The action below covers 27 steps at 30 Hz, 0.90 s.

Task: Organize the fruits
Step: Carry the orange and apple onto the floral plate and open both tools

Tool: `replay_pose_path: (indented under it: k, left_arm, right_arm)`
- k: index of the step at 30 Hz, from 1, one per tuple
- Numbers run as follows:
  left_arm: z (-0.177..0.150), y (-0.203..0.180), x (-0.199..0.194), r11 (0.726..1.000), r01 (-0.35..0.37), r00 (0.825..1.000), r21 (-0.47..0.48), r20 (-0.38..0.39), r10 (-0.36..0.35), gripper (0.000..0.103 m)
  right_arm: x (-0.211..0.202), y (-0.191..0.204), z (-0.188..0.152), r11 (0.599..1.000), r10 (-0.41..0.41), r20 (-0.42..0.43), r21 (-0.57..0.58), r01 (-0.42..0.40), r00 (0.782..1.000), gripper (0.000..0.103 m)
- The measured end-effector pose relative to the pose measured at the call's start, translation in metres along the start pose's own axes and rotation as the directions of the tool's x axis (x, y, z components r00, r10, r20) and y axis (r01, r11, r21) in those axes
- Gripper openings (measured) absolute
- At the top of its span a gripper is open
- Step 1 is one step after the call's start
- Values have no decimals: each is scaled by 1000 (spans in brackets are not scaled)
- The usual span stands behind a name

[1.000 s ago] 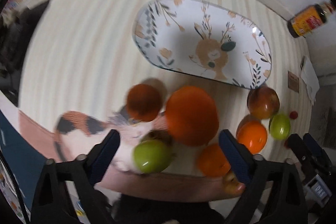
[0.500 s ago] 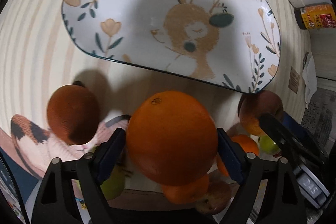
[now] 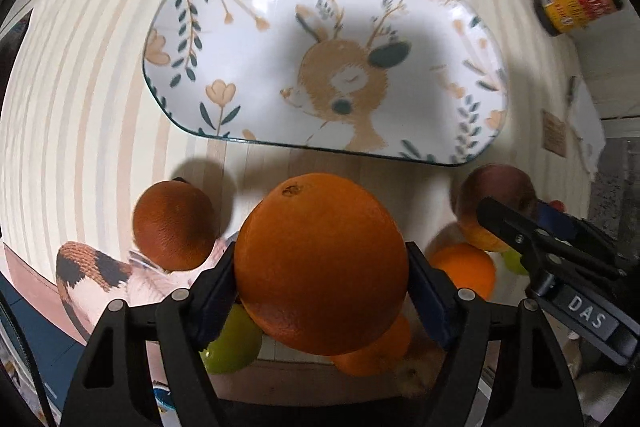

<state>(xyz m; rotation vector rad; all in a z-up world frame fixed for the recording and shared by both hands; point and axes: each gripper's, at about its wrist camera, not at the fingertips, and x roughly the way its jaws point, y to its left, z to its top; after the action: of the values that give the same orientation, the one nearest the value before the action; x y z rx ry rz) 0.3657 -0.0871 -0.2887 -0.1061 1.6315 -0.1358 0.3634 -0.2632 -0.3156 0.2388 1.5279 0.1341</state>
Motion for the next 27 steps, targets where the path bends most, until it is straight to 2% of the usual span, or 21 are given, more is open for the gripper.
replay_pose_path:
  k: [4, 8, 13, 18, 21, 27]
  left_arm:
    - [3, 1, -52, 998, 62, 996, 24, 58, -63, 76]
    - [41, 3, -81, 996, 77, 990, 54, 111, -83, 76]
    - [94, -1, -61, 998, 29, 993, 54, 110, -35, 76]
    - [144, 8, -13, 998, 47, 999, 32, 9, -48, 76]
    - [159, 11, 5, 999, 38, 999, 37, -35, -37, 76]
    - [168, 17, 20, 999, 34, 996, 24, -84, -32, 76]
  right_arm:
    - [-27, -2, -1, 999, 43, 44, 17, -44, 998, 68]
    - [-55, 6, 14, 997, 75, 110, 4, -76, 991, 68]
    - [-58, 22, 55, 998, 62, 152, -30, -58, 986, 68]
    - [-28, 39, 94, 998, 24, 117, -64, -16, 993, 68]
    - [-12, 48, 109, 996, 18, 94, -92, -9, 995, 68]
    - [12, 58, 127, 991, 24, 50, -136, -17, 998, 68]
